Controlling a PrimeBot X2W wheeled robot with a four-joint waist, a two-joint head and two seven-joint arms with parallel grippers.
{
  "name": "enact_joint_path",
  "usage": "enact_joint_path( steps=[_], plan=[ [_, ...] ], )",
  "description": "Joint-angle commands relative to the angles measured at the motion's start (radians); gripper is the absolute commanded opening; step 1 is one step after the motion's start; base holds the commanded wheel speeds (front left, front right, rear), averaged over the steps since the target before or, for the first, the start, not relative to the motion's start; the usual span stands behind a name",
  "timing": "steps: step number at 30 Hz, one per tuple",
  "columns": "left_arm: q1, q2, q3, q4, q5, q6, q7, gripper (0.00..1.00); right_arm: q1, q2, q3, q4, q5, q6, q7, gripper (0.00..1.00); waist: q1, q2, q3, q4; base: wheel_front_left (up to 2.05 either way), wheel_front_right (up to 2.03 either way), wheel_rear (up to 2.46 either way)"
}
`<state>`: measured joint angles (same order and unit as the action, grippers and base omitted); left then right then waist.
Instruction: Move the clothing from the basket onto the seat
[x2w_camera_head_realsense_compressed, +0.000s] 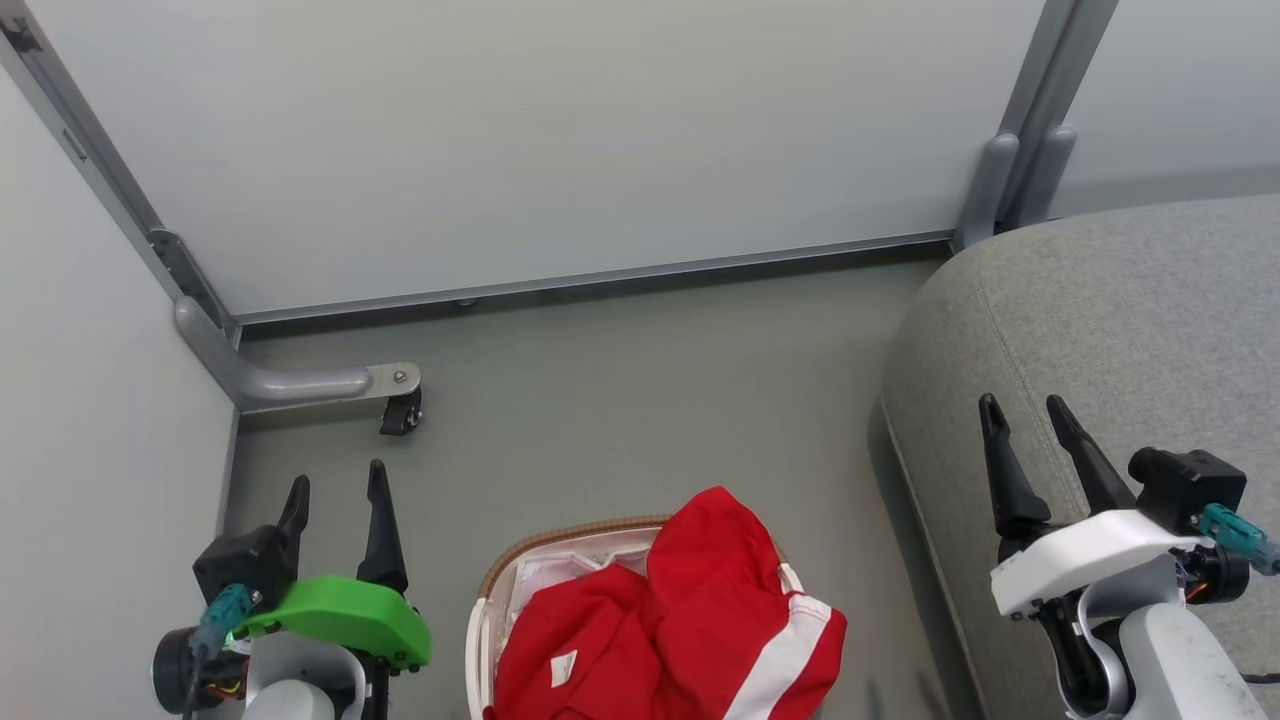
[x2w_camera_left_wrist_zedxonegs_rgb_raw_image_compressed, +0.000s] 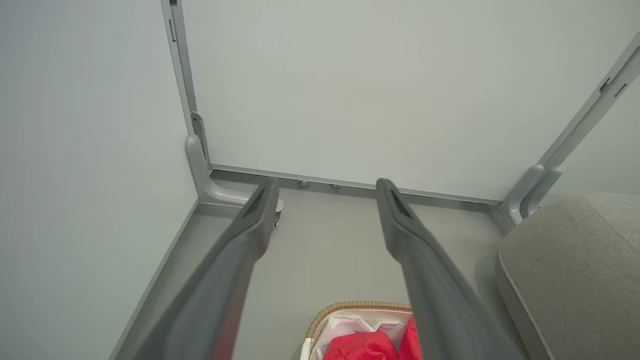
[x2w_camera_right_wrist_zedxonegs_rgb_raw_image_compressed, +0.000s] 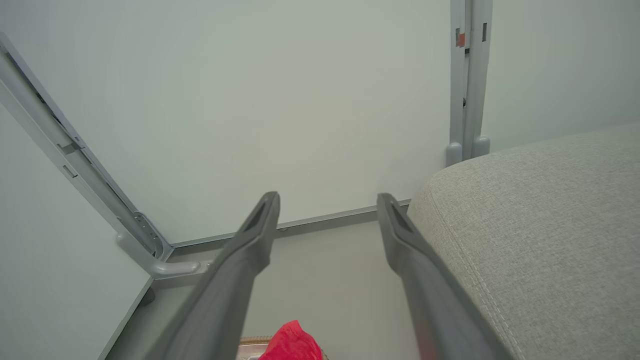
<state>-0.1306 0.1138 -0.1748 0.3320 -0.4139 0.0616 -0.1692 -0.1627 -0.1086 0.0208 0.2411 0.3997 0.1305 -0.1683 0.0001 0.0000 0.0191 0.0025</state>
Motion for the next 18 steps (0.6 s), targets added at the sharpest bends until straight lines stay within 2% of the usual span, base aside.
enact_joint_path(
  steps=[1, 8, 18],
  plan=[
    [-0.020, 0.010, -0.002, -0.008, 0.031, 0.010, -0.010, 1.00, -0.019, -0.004, 0.002, 0.000, -0.024, 0.000, -0.011, 1.00, 0.0000, 0.0000, -0.001, 0.000, 0.00, 0.00, 0.00],
    [-0.002, 0.001, 0.008, 0.004, 0.085, 0.011, -0.026, 1.00, -0.013, -0.003, 0.011, 0.041, -0.080, 0.000, -0.027, 1.00, 0.0000, 0.0000, -0.005, 0.000, 0.00, 0.00, 0.00],
    [0.033, -0.023, 0.036, 0.021, 0.151, -0.022, -0.048, 1.00, 0.011, 0.003, 0.004, 0.082, -0.161, 0.000, -0.049, 1.00, 0.0000, 0.0000, -0.016, 0.002, 0.00, 0.00, 0.00]
  ],
)
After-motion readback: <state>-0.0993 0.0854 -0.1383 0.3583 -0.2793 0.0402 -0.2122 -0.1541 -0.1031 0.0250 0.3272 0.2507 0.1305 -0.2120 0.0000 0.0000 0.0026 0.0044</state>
